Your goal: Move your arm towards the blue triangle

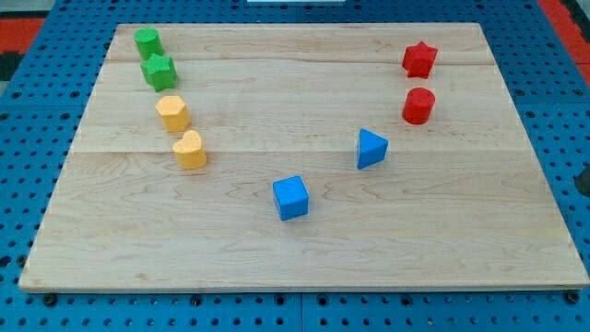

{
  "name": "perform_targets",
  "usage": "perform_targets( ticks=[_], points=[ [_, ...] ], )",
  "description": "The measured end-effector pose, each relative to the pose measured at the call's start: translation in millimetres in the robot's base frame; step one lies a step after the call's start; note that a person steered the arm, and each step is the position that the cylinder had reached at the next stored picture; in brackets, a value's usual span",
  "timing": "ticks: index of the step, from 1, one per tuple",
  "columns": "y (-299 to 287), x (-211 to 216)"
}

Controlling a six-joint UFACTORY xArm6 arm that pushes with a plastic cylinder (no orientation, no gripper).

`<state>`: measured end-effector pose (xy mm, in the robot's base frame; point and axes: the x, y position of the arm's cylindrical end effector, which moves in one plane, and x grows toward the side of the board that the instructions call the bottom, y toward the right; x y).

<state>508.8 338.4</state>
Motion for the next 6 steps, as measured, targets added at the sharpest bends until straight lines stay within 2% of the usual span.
perform_targets(
  ticks=[5, 6],
  points=[
    [-0.1, -1.2],
    [-33.7, -11.2]
  ],
)
